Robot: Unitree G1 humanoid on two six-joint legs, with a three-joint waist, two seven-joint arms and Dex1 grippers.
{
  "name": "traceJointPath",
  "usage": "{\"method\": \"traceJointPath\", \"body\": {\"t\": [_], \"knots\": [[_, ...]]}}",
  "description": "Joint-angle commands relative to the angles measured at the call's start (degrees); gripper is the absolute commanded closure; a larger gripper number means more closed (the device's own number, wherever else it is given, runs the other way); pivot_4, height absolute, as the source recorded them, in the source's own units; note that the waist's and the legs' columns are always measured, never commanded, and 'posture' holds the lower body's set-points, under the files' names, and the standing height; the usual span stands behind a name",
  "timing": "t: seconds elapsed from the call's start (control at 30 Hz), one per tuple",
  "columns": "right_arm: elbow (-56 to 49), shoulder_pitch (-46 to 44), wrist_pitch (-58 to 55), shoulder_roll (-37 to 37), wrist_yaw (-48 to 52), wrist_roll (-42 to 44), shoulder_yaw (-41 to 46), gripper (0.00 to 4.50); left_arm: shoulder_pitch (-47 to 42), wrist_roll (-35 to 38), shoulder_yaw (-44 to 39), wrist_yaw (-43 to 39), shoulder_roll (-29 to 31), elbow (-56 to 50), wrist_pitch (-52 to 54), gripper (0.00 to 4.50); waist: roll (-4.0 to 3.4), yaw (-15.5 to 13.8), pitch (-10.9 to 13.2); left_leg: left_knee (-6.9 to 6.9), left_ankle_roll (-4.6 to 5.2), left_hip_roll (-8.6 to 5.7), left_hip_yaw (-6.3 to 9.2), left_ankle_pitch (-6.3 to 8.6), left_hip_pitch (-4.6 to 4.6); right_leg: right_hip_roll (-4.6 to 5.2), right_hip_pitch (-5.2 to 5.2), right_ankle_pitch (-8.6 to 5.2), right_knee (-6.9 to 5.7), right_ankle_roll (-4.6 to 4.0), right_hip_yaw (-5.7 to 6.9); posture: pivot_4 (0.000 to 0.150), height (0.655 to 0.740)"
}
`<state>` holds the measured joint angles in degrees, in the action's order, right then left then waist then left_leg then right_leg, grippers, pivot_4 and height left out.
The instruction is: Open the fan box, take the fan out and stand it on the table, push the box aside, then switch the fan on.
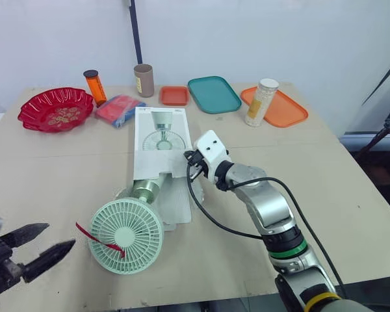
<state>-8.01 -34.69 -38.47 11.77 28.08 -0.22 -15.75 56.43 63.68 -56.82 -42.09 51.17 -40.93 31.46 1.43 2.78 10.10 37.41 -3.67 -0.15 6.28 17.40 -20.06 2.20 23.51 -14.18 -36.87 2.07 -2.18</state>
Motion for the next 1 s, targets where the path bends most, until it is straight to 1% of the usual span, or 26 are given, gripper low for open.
{"method": "traceJointPath", "body": {"t": [0.03,0.13,0.27,0.33,0.5,0.67,0.83,0.9,1.0], "knots": [[3.41,0.01,-0.18,0.26,1.38,0.28,-1.30,4.50,-0.64,-14.22,-1.98,-14.71,2.51,4.57,-8.34,0.10,-0.01,0.01,0.00,0.00,0.00,0.00,0.00,0.00,0.00,0.00,0.00,0.00,0.00,-0.01,0.00,0.150,0.7400],[3.71,-0.31,0.59,0.26,1.96,0.55,-1.10,4.50,-5.61,-19.27,-0.66,-19.22,4.82,10.59,-12.79,0.10,-0.07,0.01,0.04,-0.01,0.00,0.02,-0.02,0.00,0.02,-0.01,0.01,0.02,-0.02,-0.05,-0.01,0.150,0.7400],[2.18,-0.99,1.02,0.42,3.74,2.19,-0.14,4.50,-12.44,-25.19,3.07,-23.96,5.79,15.08,-17.70,0.10,-0.06,0.01,0.04,0.00,0.02,0.02,-0.01,-0.01,0.02,0.00,0.01,0.05,-0.07,-0.05,-0.01,0.150,0.7400],[1.08,-1.45,0.86,1.02,4.65,3.21,0.73,4.50,-15.25,-26.15,4.86,-25.08,5.40,15.63,-18.11,0.10,-0.07,0.01,0.05,0.00,0.01,0.01,-0.01,0.00,-0.01,0.03,0.02,0.16,-0.07,0.22,-0.01,0.150,0.7400],[-0.27,-3.33,1.17,2.88,6.62,5.37,2.66,4.50,-20.41,-28.35,8.94,-27.10,4.53,16.31,-19.43,0.10,-0.06,0.00,0.10,-0.01,0.02,0.02,0.00,0.02,-0.14,0.04,0.16,0.17,-0.10,0.24,0.00,0.150,0.7400],[-0.81,-4.60,1.34,3.90,8.09,7.12,3.85,4.50,-23.45,-32.11,11.70,-29.36,3.29,18.06,-23.12,0.10,-0.18,0.00,0.22,0.00,0.02,0.03,-0.03,0.01,-0.14,0.05,0.21,0.23,-0.15,0.22,0.00,0.150,0.7400],[-4.65,-5.20,-1.77,5.42,11.24,12.70,6.94,4.50,-23.87,-34.44,13.17,-31.76,2.17,19.66,-26.13,0.10,-0.18,0.02,0.22,0.00,0.02,0.10,-0.14,0.01,-0.32,0.04,0.47,0.28,-0.22,0.13,0.00,0.150,0.7400],[-6.67,-5.90,-3.90,6.43,13.13,16.35,9.01,3.99,-24.55,-35.28,14.11,-32.32,1.90,20.61,-27.41,0.00,-0.18,0.01,0.22,0.00,0.02,0.11,-0.14,0.01,-0.39,0.05,0.54,0.29,-0.23,0.13,0.00,0.150,0.7400],[-8.99,-6.59,-6.59,9.05,16.21,21.07,11.30,2.85,-25.84,-35.44,14.55,-32.70,2.08,21.55,-27.62,0.00,-0.18,-0.02,0.22,0.03,0.02,0.11,-0.14,0.01,-0.44,0.04,0.58,0.32,-0.23,0.13,0.01,0.150,0.7400]]}}
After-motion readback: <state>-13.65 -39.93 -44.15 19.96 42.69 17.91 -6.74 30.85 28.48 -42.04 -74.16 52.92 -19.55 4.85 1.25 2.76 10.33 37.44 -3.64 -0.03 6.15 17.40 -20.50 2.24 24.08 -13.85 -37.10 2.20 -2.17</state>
